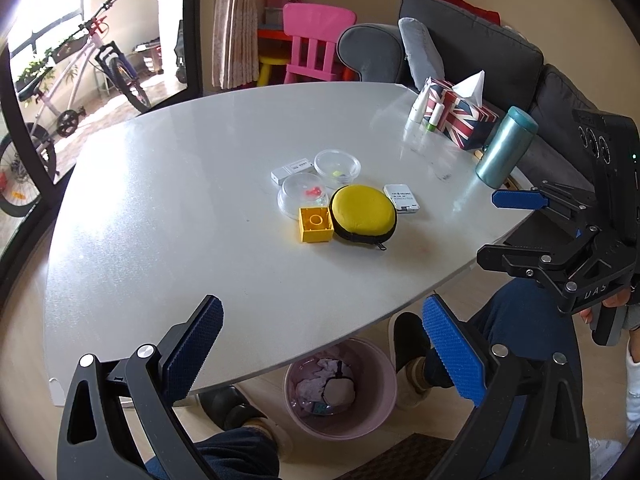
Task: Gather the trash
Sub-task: 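Move both open tools back up over the table toward the yellow case, then close the right tool on the yellow round zippered case and lift it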
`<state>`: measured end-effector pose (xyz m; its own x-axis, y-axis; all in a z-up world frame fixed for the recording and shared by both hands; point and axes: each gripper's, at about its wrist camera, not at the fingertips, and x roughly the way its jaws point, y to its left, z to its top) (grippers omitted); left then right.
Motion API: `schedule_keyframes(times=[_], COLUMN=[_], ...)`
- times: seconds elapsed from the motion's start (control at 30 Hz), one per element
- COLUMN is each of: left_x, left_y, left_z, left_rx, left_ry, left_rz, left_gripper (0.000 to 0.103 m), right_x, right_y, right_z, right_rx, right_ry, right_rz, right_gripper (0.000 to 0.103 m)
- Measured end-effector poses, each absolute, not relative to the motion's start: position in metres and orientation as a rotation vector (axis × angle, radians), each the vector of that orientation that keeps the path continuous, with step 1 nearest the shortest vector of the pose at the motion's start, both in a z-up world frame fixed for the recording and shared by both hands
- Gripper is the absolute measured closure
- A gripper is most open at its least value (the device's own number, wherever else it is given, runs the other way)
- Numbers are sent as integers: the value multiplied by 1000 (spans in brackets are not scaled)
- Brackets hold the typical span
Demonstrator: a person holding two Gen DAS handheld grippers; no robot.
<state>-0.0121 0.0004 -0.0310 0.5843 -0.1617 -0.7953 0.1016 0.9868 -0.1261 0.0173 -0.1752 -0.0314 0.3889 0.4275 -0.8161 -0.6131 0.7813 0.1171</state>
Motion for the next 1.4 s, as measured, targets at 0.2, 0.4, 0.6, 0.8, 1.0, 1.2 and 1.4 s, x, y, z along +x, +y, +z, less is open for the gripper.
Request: schedule_keyframes(times=[0.2, 0.4, 0.6, 0.8, 1.0, 1.2, 1.4], left_x=[1, 13, 25, 37, 44, 48, 50], left_y=[8, 16, 22, 27, 32, 36, 39], left_z=[-33, -37, -37, -40, -47, -51, -55], left_rx=[-69, -67, -63, -60, -72, -87, -95], left_ry=[938, 936, 942, 952, 966, 974, 979], left_rz=[-136, -130, -116, -114, -105, -105, -103], left_gripper=[7, 7, 7, 7, 7, 7, 7], right_x=[36, 56, 72, 86, 95, 104, 110], right_y=[-164, -153, -141, -129, -117, -103, -94], right_z=[-37, -49, -65, -83, -94, -104, -113], right_rx=[-248, -264, -291, -298, -334, -360, -370], right_ry=[981, 1012, 1051, 1101, 1127, 1149, 1161], right_rz=[672, 686, 703, 722, 743, 761, 774], right_gripper=[6, 6, 6, 6, 6, 6, 6])
